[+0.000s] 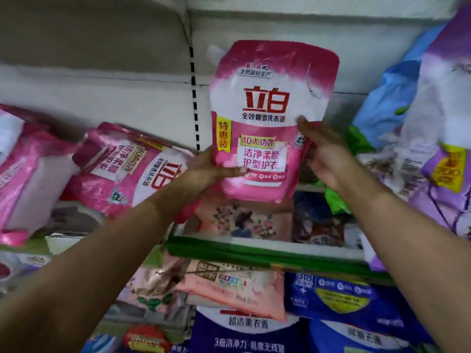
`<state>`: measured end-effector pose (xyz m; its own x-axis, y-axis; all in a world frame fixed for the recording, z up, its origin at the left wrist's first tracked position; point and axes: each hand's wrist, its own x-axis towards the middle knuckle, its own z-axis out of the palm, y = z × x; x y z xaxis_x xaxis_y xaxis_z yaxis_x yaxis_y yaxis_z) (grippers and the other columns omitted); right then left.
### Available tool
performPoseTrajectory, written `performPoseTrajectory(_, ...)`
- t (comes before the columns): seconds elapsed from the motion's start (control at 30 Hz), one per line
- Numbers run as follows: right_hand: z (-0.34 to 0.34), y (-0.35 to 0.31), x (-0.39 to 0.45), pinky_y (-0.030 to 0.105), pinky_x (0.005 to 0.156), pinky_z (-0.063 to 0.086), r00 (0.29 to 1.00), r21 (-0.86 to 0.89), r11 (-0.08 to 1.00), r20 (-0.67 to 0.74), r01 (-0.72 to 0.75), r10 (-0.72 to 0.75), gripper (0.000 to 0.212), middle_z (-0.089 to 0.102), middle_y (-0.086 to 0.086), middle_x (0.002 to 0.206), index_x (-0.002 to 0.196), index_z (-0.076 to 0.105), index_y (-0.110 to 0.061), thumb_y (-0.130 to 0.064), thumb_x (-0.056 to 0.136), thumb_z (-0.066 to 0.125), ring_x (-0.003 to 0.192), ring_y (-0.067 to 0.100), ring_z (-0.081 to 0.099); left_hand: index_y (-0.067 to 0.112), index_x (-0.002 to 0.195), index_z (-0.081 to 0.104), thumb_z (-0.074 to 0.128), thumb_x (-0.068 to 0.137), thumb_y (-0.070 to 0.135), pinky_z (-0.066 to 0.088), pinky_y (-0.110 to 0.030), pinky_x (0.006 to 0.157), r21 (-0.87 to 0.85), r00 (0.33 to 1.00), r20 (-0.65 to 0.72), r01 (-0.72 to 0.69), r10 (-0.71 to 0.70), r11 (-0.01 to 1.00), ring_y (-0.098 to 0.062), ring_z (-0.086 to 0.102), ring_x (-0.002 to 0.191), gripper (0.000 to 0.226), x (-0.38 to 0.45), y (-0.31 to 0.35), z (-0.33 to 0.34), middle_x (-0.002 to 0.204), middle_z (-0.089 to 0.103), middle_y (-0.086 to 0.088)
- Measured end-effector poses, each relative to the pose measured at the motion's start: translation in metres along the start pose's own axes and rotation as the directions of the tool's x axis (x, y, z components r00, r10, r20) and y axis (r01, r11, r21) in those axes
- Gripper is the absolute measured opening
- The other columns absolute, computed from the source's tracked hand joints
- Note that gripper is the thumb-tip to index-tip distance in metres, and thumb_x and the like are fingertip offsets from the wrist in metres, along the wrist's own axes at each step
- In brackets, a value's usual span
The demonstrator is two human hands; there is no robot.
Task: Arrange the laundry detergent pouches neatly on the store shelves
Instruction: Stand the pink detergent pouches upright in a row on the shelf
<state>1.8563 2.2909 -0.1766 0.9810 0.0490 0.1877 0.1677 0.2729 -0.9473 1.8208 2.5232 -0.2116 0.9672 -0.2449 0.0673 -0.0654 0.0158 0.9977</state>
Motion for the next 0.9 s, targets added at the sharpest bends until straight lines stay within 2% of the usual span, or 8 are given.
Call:
performPoseTrajectory(0.1,0.001,0.011,-0.003,0.046,0.102,0.049,0.998,0.091,0.995,-0.053,-0.029,0.034,0.045,0.069,0.011,0.12,0.126,0.06,-0.006,-0.031,0.088,0.064,0.111,0.027,0.066,0.019,0.132,0.048,0.08,0.072,0.004,0.056,-0.041,0.088,0.1,0.999,0.05,-0.023,0.018,0.995,-0.021,0.067,0.11,0.069,-0.005,-0.006,-0.002,0.12,0.069,-0.001)
performPoseTrajectory(0.2,0.012,0.012,-0.002,0.044,0.092,0.055,0.991,0.173,0.985,-0.132,-0.005,0.028,0.043,0.069,0.014,0.119,0.126,0.06,-0.003,-0.031,0.093,0.059,0.108,0.029,0.067,0.017,0.129,0.051,0.083,0.065,0.0,0.055,-0.042,0.091,0.176,0.999,0.03,-0.019,0.014,0.984,-0.018,0.067,0.108,0.073,0.005,-0.009,-0.004,0.118,0.07,0.0)
performPoseTrajectory(0.4,0.011,0.011,0.023,0.034,0.073,0.059,0.969,0.15,0.987,-0.245,0.061,-0.023,0.023,0.077,0.005,0.09,0.094,0.068,-0.014,-0.033,0.096,0.056,0.083,0.021,0.074,0.018,0.124,0.055,0.088,0.064,0.014,0.057,-0.033,0.088,0.304,0.997,-0.033,-0.05,0.063,0.951,-0.014,0.067,0.106,0.069,0.047,-0.007,0.001,0.115,0.071,0.004)
performPoseTrajectory(0.57,0.003,0.01,0.042,0.043,0.087,0.057,0.955,0.121,0.991,-0.295,0.056,-0.018,0.025,0.075,0.009,0.102,0.099,0.068,-0.014,-0.035,0.095,0.057,0.093,0.025,0.073,0.017,0.123,0.056,0.087,0.065,0.012,0.06,-0.039,0.078,0.317,0.998,-0.04,-0.04,0.055,0.948,-0.02,0.07,0.101,0.065,0.072,-0.011,0.006,0.112,0.072,0.0)
performPoseTrajectory(0.67,0.005,0.009,0.046,0.041,0.085,0.058,0.953,0.123,0.991,-0.301,0.048,-0.008,0.024,0.075,0.01,0.104,0.099,0.069,-0.014,-0.035,0.095,0.058,0.093,0.025,0.073,0.017,0.122,0.057,0.087,0.063,0.01,0.061,-0.039,0.076,0.304,0.998,-0.053,-0.029,0.047,0.952,-0.02,0.07,0.1,0.066,0.075,-0.011,0.006,0.11,0.072,0.0)
performPoseTrajectory(0.73,0.005,0.009,0.047,0.035,0.077,0.058,0.952,0.118,0.992,-0.305,0.038,-0.001,0.023,0.075,0.008,0.101,0.096,0.069,-0.016,-0.035,0.095,0.057,0.088,0.022,0.074,0.019,0.121,0.057,0.088,0.062,0.01,0.061,-0.034,0.076,0.305,0.998,-0.052,-0.029,0.047,0.952,-0.012,0.07,0.097,0.067,0.074,-0.012,0.006,0.109,0.072,0.004)
performPoseTrajectory(0.8,0.003,0.008,0.045,0.031,0.071,0.058,0.953,0.081,0.996,-0.302,0.02,0.005,0.023,0.076,0.004,0.098,0.095,0.069,-0.018,-0.037,0.095,0.056,0.086,0.019,0.074,0.019,0.12,0.056,0.088,0.062,0.009,0.059,-0.022,0.067,0.322,0.996,-0.073,-0.033,0.059,0.946,-0.003,0.071,0.089,0.067,0.071,-0.012,0.007,0.105,0.071,0.01)
performPoseTrajectory(0.9,0.002,0.005,0.041,0.027,0.069,0.058,0.957,-0.006,1.0,-0.289,-0.002,0.001,0.026,0.076,0.001,0.099,0.1,0.068,-0.018,-0.04,0.094,0.056,0.085,0.016,0.074,0.013,0.121,0.055,0.09,0.058,0.009,0.055,-0.015,0.061,0.299,0.989,-0.138,0.0,0.044,0.954,-0.003,0.068,0.091,0.073,0.068,-0.015,0.007,0.107,0.069,0.008)
